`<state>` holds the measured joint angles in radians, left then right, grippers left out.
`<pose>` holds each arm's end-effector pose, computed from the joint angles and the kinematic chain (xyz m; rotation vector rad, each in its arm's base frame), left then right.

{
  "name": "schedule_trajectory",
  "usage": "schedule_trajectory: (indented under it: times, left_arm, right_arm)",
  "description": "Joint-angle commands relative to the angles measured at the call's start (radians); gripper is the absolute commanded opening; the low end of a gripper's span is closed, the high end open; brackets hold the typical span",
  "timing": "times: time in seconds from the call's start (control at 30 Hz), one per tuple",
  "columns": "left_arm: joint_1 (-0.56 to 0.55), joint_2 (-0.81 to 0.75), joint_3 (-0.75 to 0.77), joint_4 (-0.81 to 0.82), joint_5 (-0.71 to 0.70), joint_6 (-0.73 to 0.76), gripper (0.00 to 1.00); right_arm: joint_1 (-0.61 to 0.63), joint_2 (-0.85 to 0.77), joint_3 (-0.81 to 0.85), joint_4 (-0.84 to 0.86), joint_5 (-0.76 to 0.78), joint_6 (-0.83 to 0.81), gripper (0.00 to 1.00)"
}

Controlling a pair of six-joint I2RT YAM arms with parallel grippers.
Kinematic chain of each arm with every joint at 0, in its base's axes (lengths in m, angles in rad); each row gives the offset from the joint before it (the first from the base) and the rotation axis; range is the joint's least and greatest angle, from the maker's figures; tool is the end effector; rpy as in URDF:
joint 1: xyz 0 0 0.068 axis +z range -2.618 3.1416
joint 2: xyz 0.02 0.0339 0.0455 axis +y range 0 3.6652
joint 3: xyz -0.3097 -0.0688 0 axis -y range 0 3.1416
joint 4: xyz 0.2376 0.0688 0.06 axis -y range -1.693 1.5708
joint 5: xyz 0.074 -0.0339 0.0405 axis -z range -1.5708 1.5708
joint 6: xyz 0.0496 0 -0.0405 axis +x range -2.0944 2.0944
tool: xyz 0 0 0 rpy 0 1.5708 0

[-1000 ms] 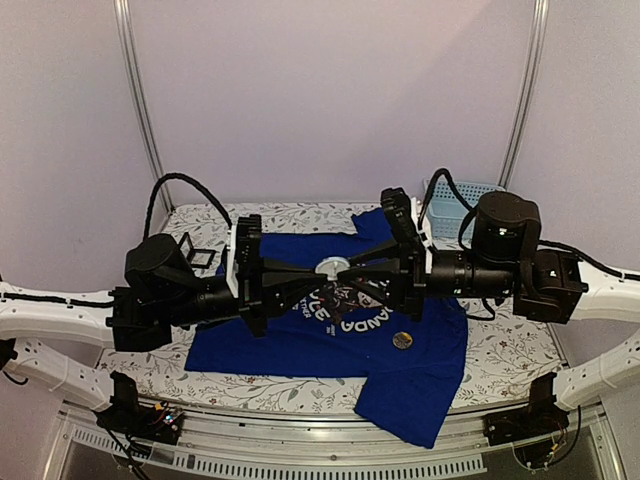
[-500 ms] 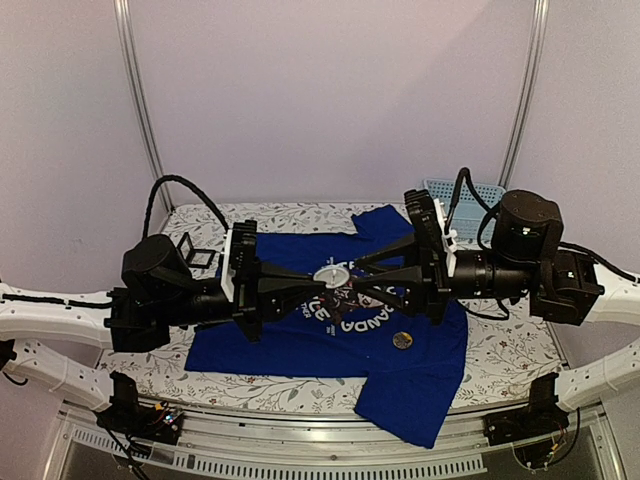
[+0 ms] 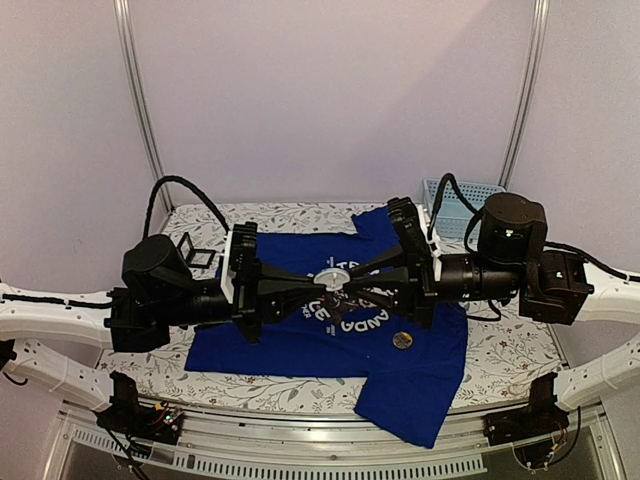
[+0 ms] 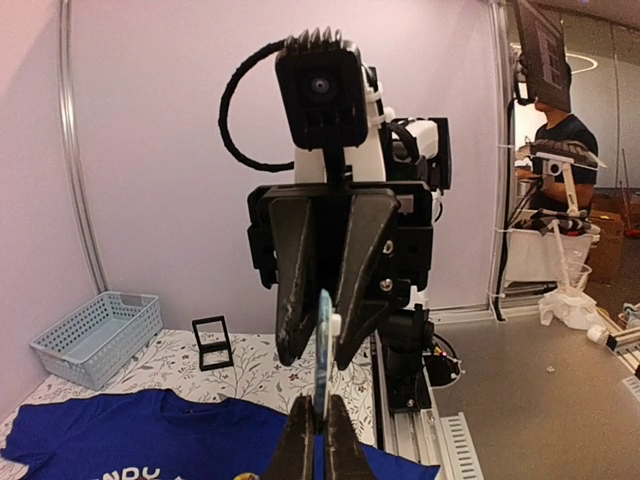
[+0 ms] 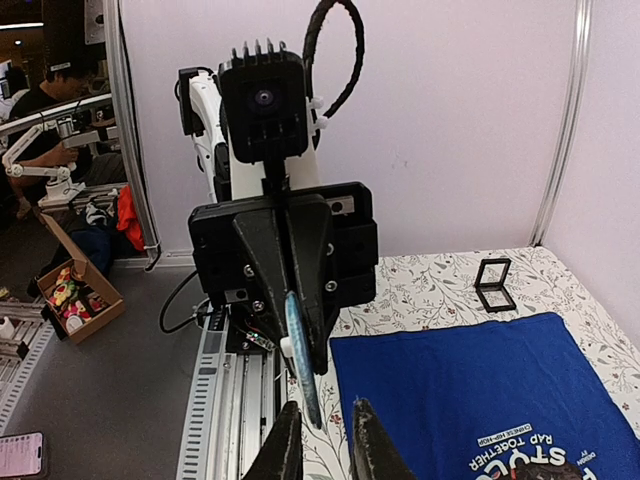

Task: Pin the brooch onto the clothing
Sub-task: Pass from the left arm to the right

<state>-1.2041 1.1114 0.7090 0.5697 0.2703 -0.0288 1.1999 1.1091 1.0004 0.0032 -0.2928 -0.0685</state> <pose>0.0754 -0.2334 0.3735 1.0346 1.1170 -1.1949 0.0757 0.2341 0.4119 -1.2437 1.2927 1.0789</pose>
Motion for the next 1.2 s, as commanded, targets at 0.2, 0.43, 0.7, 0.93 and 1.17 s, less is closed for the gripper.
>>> schedule_trajectory:
  times: [0.2,0.43,0.7,0.93,1.17]
  left_arm:
    - [-0.005,-0.004,-0.002,-0.009,0.027,0.009,0.00]
    - [-0.005,-0.001,0.011,-0.035,0.040,0.013,0.00]
    - [-0.005,-0.002,0.016,-0.039,0.045,0.012,0.00]
    - [-0.005,0.003,0.015,-0.040,0.008,-0.001,0.04]
    - [-0.007,0.021,0.043,-0.068,-0.109,0.027,0.58]
  right_arm:
    - [0.006,-0.003,0.032,0.004,0.016,0.001,0.16]
    - [0.006,-0.002,0.032,0.004,0.018,0.002,0.15]
    - [0.006,-0.003,0.036,-0.002,0.014,0.004,0.05]
    - [0.006,0.006,0.038,0.005,0.023,0.021,0.00]
    - [0.007,0.041,0.015,0.063,0.132,0.113,0.00]
